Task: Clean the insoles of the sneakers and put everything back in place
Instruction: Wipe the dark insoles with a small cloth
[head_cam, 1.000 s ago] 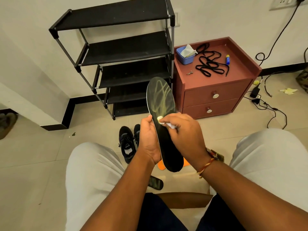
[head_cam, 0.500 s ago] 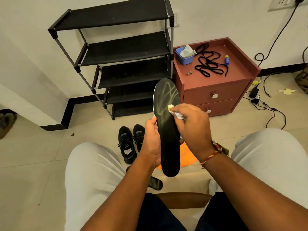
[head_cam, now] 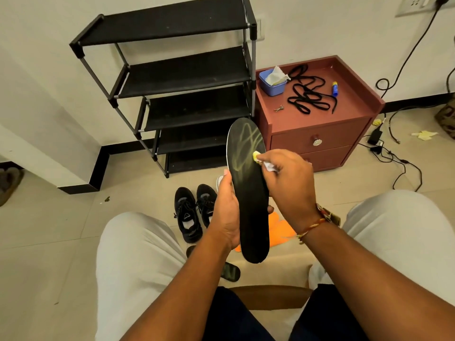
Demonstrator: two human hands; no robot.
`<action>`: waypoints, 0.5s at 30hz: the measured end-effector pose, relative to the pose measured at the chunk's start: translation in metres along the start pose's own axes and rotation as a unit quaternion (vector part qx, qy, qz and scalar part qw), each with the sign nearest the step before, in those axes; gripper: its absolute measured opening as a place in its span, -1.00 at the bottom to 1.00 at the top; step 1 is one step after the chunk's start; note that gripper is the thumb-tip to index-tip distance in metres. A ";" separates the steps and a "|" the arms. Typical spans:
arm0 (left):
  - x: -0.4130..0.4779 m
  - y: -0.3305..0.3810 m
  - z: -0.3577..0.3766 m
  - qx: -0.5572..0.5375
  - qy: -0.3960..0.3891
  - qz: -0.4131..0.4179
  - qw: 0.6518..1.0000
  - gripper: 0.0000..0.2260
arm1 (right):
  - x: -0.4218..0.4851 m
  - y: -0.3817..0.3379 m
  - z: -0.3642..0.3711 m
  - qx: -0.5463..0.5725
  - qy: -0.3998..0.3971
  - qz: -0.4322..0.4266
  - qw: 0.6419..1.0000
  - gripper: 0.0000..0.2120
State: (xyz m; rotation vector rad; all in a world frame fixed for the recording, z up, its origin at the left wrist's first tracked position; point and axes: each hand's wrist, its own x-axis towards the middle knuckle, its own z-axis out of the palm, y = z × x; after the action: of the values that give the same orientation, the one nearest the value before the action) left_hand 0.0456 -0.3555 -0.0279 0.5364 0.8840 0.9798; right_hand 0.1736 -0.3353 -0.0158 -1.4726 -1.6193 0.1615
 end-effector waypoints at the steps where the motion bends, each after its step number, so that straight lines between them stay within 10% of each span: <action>1: 0.001 -0.001 -0.002 0.004 0.006 0.000 1.000 -0.37 | -0.006 -0.007 0.002 0.002 -0.008 -0.013 1.000 -0.88; 7: 0.001 0.004 -0.008 -0.030 0.019 0.009 0.999 -0.33 | -0.033 -0.037 0.009 0.084 -0.097 -0.062 0.990 -0.83; 15: 0.003 -0.002 -0.002 0.006 -0.023 -0.006 1.000 -0.29 | 0.010 0.011 -0.002 0.025 0.007 0.033 0.999 -0.85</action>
State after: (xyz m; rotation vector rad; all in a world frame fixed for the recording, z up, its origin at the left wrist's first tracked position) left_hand 0.0454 -0.3537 -0.0315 0.5613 0.8514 0.9477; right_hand 0.1843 -0.3252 -0.0166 -1.4869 -1.5463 0.2269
